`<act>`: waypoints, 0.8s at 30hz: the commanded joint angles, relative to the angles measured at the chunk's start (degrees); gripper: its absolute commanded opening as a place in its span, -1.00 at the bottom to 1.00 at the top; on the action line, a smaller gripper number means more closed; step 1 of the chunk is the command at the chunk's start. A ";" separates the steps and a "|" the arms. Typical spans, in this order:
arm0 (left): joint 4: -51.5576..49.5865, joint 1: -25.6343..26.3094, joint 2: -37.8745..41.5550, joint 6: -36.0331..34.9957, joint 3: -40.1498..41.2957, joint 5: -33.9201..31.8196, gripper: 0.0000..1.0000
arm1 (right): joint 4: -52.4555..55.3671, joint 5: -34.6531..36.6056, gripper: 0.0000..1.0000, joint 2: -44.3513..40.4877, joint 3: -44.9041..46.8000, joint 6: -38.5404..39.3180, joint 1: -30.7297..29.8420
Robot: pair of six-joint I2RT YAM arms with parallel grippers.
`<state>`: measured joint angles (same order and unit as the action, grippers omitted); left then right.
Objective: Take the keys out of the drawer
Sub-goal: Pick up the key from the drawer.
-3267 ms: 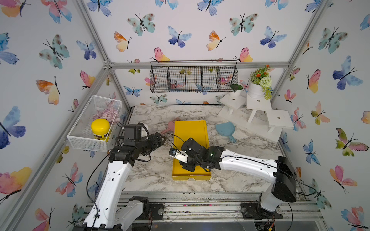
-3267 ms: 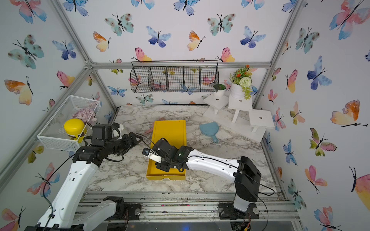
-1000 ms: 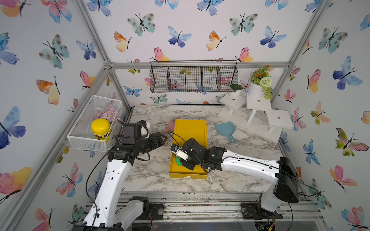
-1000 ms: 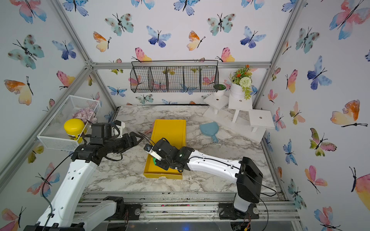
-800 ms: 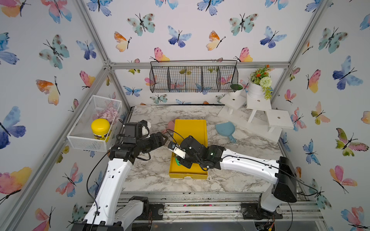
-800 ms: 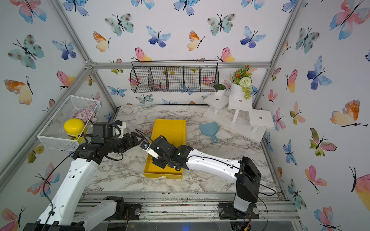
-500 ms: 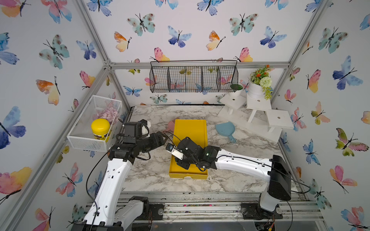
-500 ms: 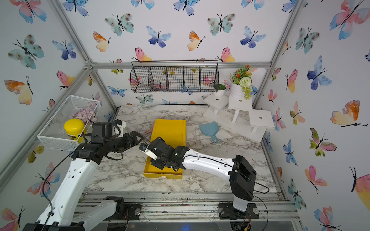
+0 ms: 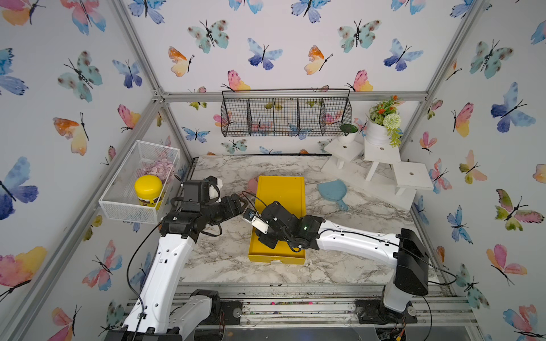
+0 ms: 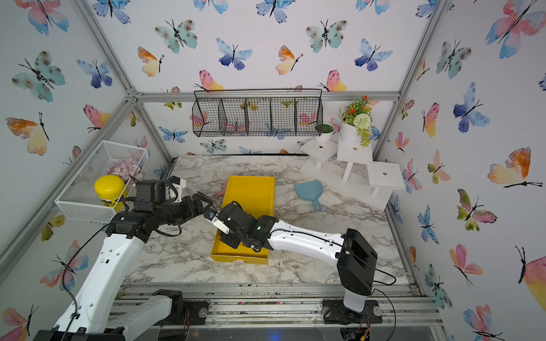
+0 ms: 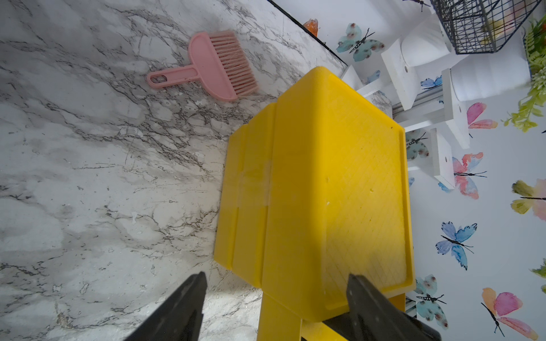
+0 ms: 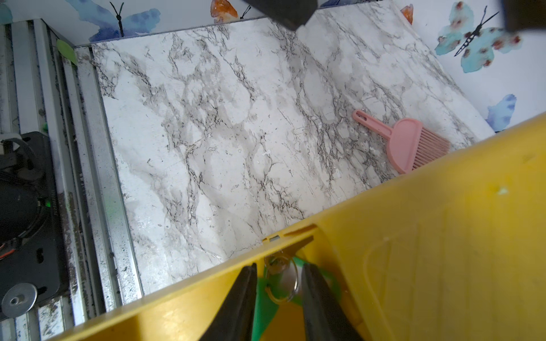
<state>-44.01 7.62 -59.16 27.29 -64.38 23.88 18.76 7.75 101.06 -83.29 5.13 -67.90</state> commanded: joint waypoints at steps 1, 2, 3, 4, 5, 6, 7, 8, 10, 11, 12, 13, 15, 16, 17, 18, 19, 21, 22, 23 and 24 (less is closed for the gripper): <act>-0.34 0.39 0.73 -1.01 -1.01 -0.20 0.60 | -2.46 1.48 -0.39 1.34 0.49 -1.55 0.41; -0.34 0.39 0.71 -1.00 -1.01 -0.17 0.60 | -2.33 1.49 -0.41 1.36 0.47 -1.65 0.43; -0.29 0.38 0.80 -1.00 -1.04 -0.15 0.60 | -2.27 1.48 -0.43 1.34 0.49 -1.65 0.36; -0.29 0.43 0.80 -1.01 -1.10 -0.31 0.60 | -2.19 1.44 -0.45 1.25 0.49 -1.76 0.40; -0.29 0.39 0.88 -0.97 -1.10 -0.24 0.60 | -2.09 1.48 -0.46 1.10 0.58 -1.83 0.39; -0.29 0.38 0.88 -1.00 -1.10 -0.27 0.60 | -2.07 1.48 -0.46 0.94 0.74 -1.89 0.35; -0.21 0.44 0.88 -0.97 -1.14 -0.26 0.60 | -1.96 1.51 -0.46 0.82 0.83 -1.88 0.38; -0.20 0.41 0.90 -1.00 -1.19 -0.27 0.60 | -1.85 1.48 -0.47 0.64 1.01 -1.98 0.32; -0.20 0.47 0.97 -1.05 -1.18 -0.25 0.60 | -1.55 1.48 -0.51 0.46 1.32 -2.14 0.40; -0.20 0.53 0.97 -1.07 -1.10 -0.29 0.60 | -1.49 1.48 -0.52 0.41 1.45 -2.14 0.37; -0.20 0.42 1.07 -0.97 -1.04 -0.25 0.60 | -1.40 1.41 -0.53 0.37 1.62 -2.13 0.44; -0.28 0.46 1.06 -1.00 -1.01 -0.27 0.60 | -1.30 1.39 -0.55 0.37 1.68 -2.14 0.34; -0.29 0.47 1.15 -1.08 -1.10 -0.26 0.60 | -1.02 1.17 -0.58 0.37 1.55 -2.22 0.37; -0.29 0.47 1.23 -1.09 -1.10 -0.33 0.60 | -0.88 1.13 -0.60 0.29 1.59 -2.21 0.40; -0.29 0.47 1.24 -1.01 -1.03 -0.35 0.60 | -0.77 0.98 -0.60 0.28 1.64 -2.30 0.33; -0.38 0.46 1.20 -1.01 -1.02 -0.32 0.60 | -0.67 0.74 -0.60 0.21 1.64 -2.30 0.33; -0.44 0.47 1.15 -1.01 -1.01 -0.33 0.60 | -0.66 0.65 -0.61 0.19 1.72 -2.29 0.36; -0.38 0.44 1.15 -1.02 -0.93 -0.35 0.60 | -0.66 0.60 -0.62 0.11 1.81 -2.36 0.40; -0.35 0.47 1.10 -1.01 -0.97 -0.42 0.60 | -0.66 0.68 -0.62 0.02 1.72 -2.39 0.38; -0.33 0.46 1.10 -1.00 -0.86 -0.34 0.60 | -0.66 0.69 -0.63 -0.05 1.77 -2.31 0.35; -0.29 0.49 1.11 -1.00 -0.84 -0.34 0.60 | -0.66 0.69 -0.65 -0.07 1.89 -2.29 0.38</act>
<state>-44.01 7.70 -58.92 27.18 -64.38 23.88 17.69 8.14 101.45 -82.43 3.64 -67.81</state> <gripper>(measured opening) 0.800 0.180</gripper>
